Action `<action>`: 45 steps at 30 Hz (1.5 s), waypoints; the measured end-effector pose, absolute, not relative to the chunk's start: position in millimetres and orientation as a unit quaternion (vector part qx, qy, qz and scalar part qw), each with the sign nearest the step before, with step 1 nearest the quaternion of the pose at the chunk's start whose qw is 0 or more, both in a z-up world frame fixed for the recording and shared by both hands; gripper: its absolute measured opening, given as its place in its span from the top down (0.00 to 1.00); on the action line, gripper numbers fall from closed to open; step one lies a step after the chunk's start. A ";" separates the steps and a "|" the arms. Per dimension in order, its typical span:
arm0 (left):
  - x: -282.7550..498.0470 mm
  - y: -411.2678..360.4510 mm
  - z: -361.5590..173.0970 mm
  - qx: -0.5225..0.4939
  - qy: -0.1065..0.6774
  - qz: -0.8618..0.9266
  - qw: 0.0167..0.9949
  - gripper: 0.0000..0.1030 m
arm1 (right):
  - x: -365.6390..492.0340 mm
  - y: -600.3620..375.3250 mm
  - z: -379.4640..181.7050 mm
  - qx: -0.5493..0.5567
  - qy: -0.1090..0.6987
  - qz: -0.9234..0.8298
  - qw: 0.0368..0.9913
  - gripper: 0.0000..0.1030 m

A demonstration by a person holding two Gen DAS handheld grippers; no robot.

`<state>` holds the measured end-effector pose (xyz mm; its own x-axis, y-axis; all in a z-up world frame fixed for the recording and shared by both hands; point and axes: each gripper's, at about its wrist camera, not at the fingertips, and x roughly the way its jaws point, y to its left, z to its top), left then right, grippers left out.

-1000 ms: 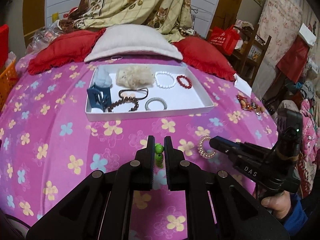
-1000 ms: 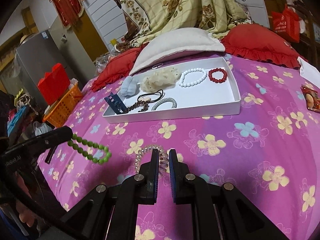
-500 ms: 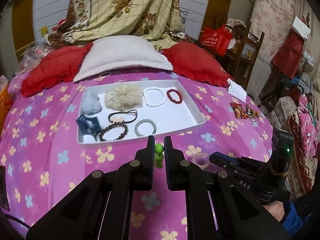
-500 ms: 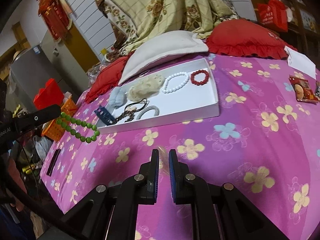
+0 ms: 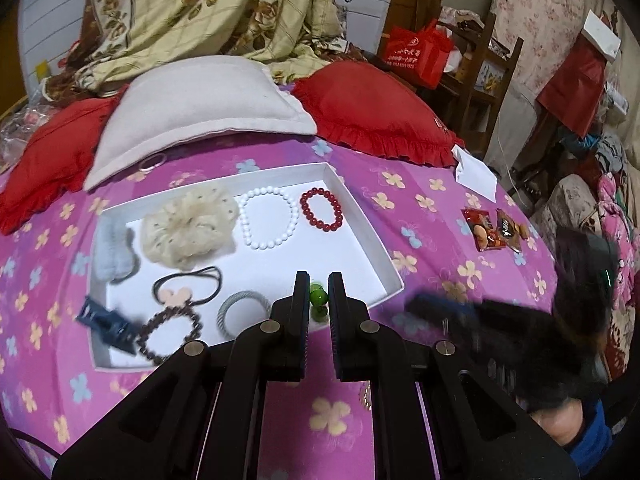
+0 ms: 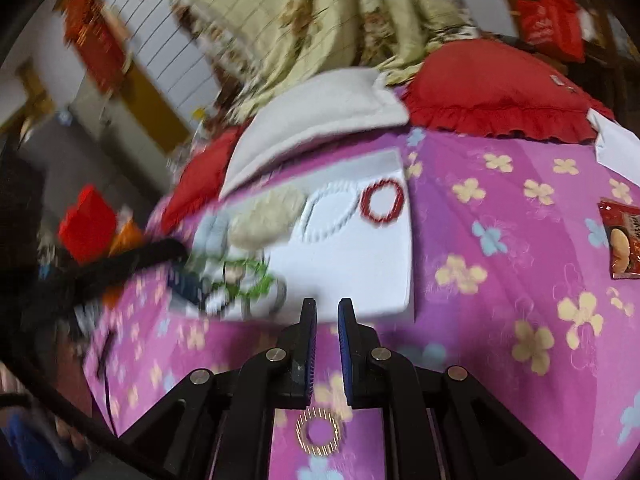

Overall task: Organize jewelry
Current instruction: 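Carry both bracelets over the tray and lower them inside, then open both tools and withdraw from the tray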

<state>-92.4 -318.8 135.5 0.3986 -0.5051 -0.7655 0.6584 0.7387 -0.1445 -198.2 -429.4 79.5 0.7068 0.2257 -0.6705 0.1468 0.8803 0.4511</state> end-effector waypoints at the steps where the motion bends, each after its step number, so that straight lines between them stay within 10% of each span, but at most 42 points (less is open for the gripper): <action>1: -89.8 -323.0 131.7 0.095 0.423 -0.351 0.830 0.93 | -201.8 -423.5 74.3 0.232 0.394 0.027 0.889 0.57; 11: -82.4 -338.7 109.8 0.109 0.439 -0.350 0.820 0.92 | -226.1 -371.8 28.7 0.117 0.447 0.011 0.887 0.72; 14: -83.2 -338.5 109.3 0.113 0.439 -0.348 0.821 0.93 | -225.9 -367.5 27.1 0.113 0.444 0.010 0.889 0.92; 45: -16.5 -346.5 69.5 0.084 0.480 -0.313 0.815 0.91 | -105.6 -438.7 45.7 0.192 0.408 -0.038 0.892 0.87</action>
